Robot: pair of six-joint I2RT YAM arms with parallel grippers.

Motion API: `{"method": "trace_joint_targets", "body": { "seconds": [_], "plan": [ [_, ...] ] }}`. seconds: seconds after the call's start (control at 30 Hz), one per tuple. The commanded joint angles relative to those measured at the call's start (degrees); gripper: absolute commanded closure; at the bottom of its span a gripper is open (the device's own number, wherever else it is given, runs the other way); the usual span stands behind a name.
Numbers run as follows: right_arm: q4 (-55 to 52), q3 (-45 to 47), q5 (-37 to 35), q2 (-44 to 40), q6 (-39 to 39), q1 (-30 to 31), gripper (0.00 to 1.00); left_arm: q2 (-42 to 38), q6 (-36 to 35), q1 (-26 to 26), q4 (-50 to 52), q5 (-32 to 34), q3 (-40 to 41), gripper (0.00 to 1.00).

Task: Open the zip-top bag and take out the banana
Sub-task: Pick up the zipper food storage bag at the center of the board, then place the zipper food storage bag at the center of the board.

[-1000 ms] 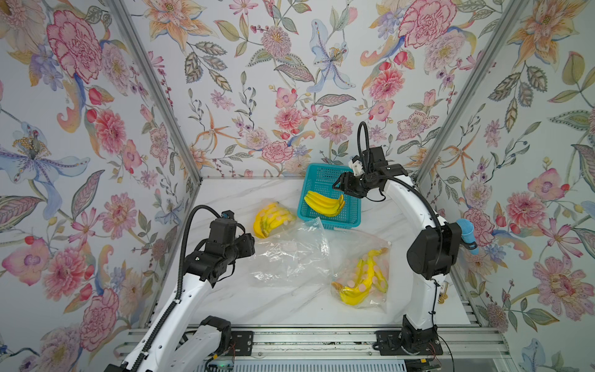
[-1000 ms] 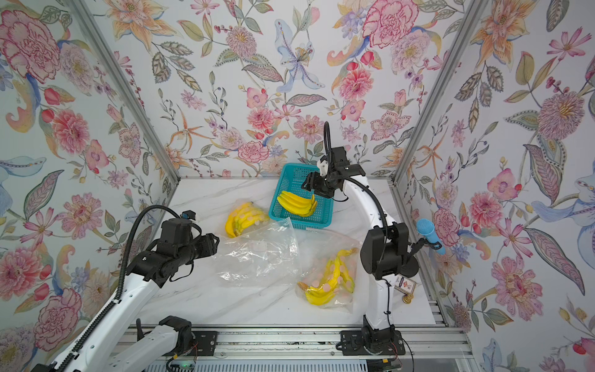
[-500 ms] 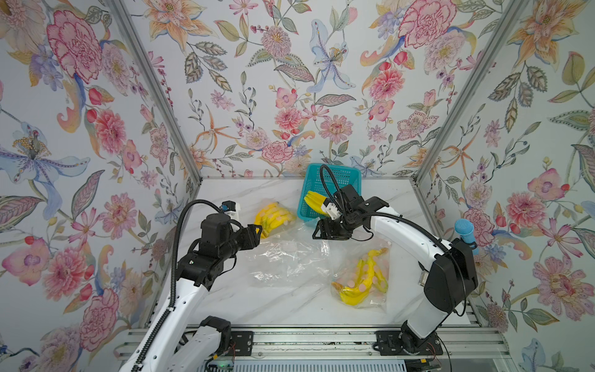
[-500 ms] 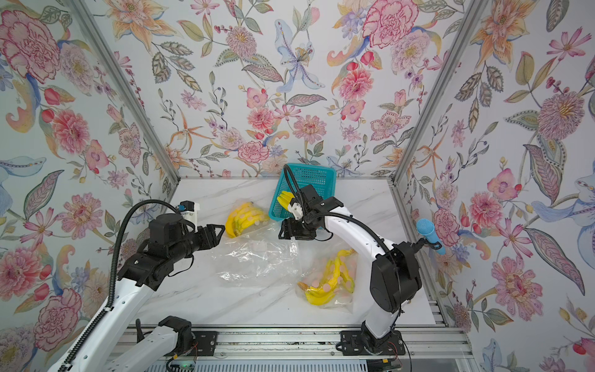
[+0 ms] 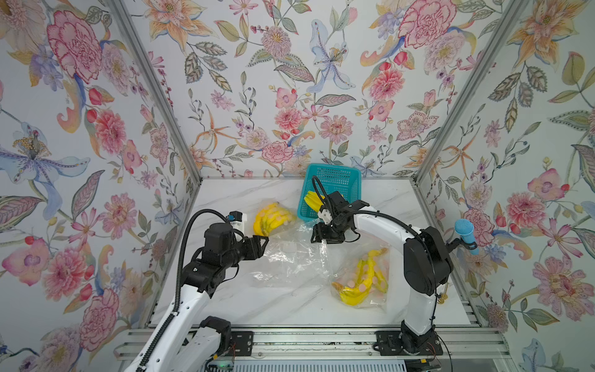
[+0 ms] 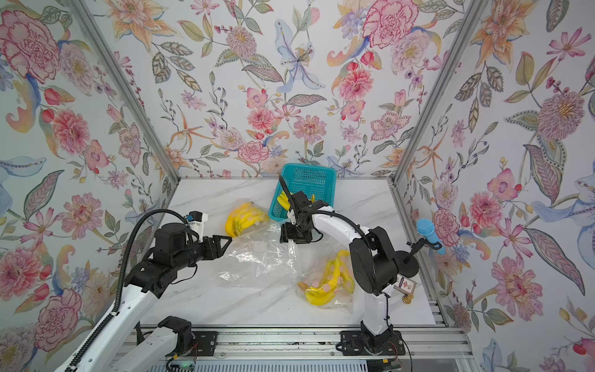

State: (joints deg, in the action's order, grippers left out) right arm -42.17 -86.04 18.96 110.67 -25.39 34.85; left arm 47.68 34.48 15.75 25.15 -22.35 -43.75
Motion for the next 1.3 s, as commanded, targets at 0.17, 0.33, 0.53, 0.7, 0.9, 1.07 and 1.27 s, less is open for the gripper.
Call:
{"method": "trace_joint_targets", "body": {
  "seconds": [0.17,0.33,0.53,0.7,0.9,1.07,1.27],
  "plan": [
    [1.64,-4.57,-0.03,1.63,-1.82,0.98,0.67,0.44,-4.29,-0.46,3.02,0.72,-5.1,0.34],
    [3.91,-5.97,0.05,0.63,-4.78,4.93,0.81,-1.56,-4.62,-0.48,4.12,0.84,-4.78,0.35],
    [11.08,-9.06,1.72,-0.37,-11.08,10.75,0.99,-6.88,-4.16,-0.45,2.81,0.64,-4.44,0.36],
    [18.39,-13.8,4.28,2.23,-18.45,14.63,1.0,-11.37,-4.4,-0.46,2.37,1.72,-4.8,0.37],
    [25.05,-25.51,4.64,10.18,-26.2,17.59,1.0,-15.6,-5.3,-0.49,2.92,2.63,-6.43,0.39],
    [38.86,-29.67,-2.62,17.63,-40.91,18.21,1.0,-17.95,-5.84,-0.46,6.47,3.61,-7.59,0.39],
    [51.84,-40.81,-13.56,31.52,-52.57,20.34,1.0,-20.14,-6.79,-0.48,12.57,5.68,-10.06,0.39]
  ]
}}
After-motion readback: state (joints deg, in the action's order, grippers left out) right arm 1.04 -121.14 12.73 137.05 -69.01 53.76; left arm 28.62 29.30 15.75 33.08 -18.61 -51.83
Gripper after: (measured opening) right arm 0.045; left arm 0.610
